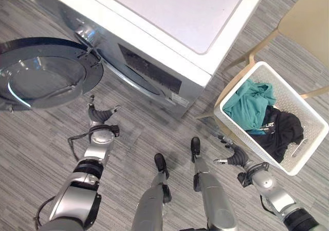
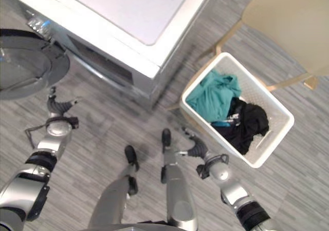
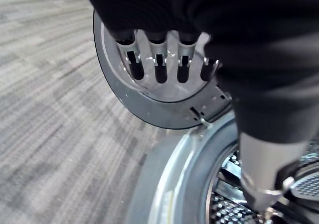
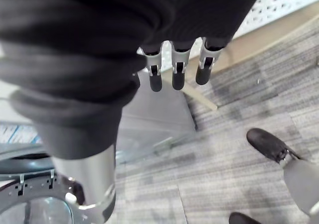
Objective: Grab the laundry basket,head to the washer,open it,put in the laundry and shut it.
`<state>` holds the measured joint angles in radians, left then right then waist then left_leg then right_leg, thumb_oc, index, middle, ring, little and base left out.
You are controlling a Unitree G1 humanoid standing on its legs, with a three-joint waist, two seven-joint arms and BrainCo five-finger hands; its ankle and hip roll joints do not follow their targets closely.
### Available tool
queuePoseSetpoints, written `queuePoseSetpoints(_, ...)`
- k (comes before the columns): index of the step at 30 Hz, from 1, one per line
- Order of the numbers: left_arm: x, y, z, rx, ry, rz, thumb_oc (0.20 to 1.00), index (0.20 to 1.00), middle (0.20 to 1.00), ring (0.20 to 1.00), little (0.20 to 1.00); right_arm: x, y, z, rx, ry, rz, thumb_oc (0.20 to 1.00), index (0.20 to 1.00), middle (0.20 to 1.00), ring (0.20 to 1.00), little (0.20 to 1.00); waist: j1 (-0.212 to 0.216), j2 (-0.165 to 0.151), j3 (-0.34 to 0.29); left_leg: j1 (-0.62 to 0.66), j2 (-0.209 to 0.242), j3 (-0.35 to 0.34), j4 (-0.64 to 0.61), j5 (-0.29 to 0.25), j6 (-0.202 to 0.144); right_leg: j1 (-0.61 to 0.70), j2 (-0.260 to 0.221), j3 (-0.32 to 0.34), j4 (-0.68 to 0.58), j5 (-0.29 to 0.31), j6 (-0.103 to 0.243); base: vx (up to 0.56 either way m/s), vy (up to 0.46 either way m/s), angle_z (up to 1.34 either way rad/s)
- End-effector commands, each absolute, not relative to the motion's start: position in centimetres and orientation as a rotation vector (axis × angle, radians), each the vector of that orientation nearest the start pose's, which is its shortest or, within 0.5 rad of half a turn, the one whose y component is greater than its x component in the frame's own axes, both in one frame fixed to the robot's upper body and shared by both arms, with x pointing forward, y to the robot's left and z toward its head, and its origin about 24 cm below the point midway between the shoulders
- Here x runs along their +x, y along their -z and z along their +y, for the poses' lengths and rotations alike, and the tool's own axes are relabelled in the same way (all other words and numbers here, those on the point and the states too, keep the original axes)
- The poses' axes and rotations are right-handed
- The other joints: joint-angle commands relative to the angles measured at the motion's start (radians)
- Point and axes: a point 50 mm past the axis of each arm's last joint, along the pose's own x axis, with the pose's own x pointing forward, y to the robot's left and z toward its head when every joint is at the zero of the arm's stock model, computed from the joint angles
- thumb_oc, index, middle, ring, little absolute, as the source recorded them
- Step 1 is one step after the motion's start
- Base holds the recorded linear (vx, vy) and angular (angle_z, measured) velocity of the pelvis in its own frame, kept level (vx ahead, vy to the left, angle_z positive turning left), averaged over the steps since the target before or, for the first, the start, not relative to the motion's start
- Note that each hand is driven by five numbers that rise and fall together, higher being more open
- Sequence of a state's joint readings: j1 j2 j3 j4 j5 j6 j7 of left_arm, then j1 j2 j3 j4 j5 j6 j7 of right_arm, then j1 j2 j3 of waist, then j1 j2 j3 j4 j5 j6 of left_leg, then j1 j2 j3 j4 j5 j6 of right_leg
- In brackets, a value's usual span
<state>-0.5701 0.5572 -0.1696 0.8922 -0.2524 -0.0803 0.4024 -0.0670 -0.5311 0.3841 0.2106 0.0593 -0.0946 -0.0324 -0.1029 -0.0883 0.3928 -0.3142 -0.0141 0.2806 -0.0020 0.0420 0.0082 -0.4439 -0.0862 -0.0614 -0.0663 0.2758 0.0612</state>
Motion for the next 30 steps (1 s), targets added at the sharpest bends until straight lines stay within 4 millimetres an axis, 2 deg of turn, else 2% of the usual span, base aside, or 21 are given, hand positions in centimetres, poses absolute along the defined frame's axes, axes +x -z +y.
queuePoseSetpoints(1,32.5,-7.4,33.1,0.444,-0.669,0.158,1.0,1.0,1.0,1.0,1.0,26.0,-3.8,-17.6,-0.439,-0.289,-0.029,1.0,1.0,1.0,1.0,1.0,0.034,0.012,0.001,-0.062,-0.014,-0.098,0.033,0.036,-0.034,0.03,-0.012,-0.019,0.117,-0.119,0.069,0.04,-0.016,-0.12)
queuePoseSetpoints(2,31.8,-6.9,34.2,0.419,-0.717,0.198,1.0,1.0,1.0,1.0,1.0,25.8,-4.4,-17.8,-0.423,-0.281,-0.056,1.0,1.0,1.0,1.0,1.0,0.032,0.007,0.0,-0.066,-0.011,-0.099,0.047,0.022,-0.034,0.032,-0.012,-0.018,0.117,-0.124,0.07,0.03,-0.004,-0.08)
queuePoseSetpoints(7,30.7,-6.6,36.0,0.428,-0.792,0.24,1.0,1.0,1.0,1.0,1.0,25.2,-5.4,-18.1,-0.333,-0.261,-0.098,1.0,1.0,1.0,1.0,1.0,0.031,0.002,-0.007,-0.089,-0.012,-0.109,0.068,0.012,-0.032,0.03,-0.017,-0.023,0.115,-0.124,0.072,0.04,-0.002,0.04)
queuePoseSetpoints(11,30.3,-7.5,37.0,0.466,-0.826,0.224,1.0,1.0,1.0,1.0,1.0,25.1,-6.0,-18.1,-0.317,-0.265,-0.128,1.0,1.0,1.0,1.0,1.0,0.033,-0.002,-0.009,-0.101,-0.015,-0.115,0.075,0.013,-0.031,0.031,-0.021,-0.031,0.111,-0.12,0.074,0.03,-0.003,0.11)
queuePoseSetpoints(12,30.0,-8.2,37.9,0.495,-0.858,0.213,1.0,1.0,1.0,1.0,1.0,25.0,-6.1,-18.2,-0.311,-0.263,-0.132,1.0,1.0,1.0,1.0,1.0,0.038,-0.007,-0.007,-0.106,-0.013,-0.12,0.088,-0.002,-0.03,0.034,-0.024,-0.034,0.112,-0.123,0.076,0.04,0.004,0.11)
queuePoseSetpoints(17,29.3,-9.4,39.2,0.546,-0.918,0.189,1.0,1.0,1.0,1.0,1.0,24.8,-6.0,-18.5,-0.308,-0.26,-0.13,1.0,1.0,1.0,1.0,1.0,0.045,-0.022,-0.007,-0.122,-0.011,-0.125,0.113,-0.018,-0.03,0.038,-0.027,-0.038,0.11,-0.123,0.079,0.02,0.001,0.01)
queuePoseSetpoints(25,27.9,-10.6,41.3,0.632,-1.064,0.194,1.0,1.0,1.0,1.0,1.0,24.5,-5.8,-18.2,-0.319,-0.286,-0.133,1.0,1.0,1.0,1.0,1.0,0.051,-0.045,-0.02,-0.14,-0.004,-0.125,0.149,-0.042,-0.029,0.044,-0.027,-0.039,0.109,-0.123,0.084,0.03,0.005,0.06)
queuePoseSetpoints(30,26.5,-10.8,43.1,0.667,-1.144,0.265,1.0,1.0,1.0,1.0,1.0,24.4,-6.1,-17.8,-0.326,-0.322,-0.145,1.0,1.0,1.0,1.0,1.0,0.051,-0.062,-0.03,-0.137,0.002,-0.119,0.162,-0.056,-0.03,0.053,-0.017,-0.031,0.1,-0.117,0.086,0.01,0.01,-0.05)
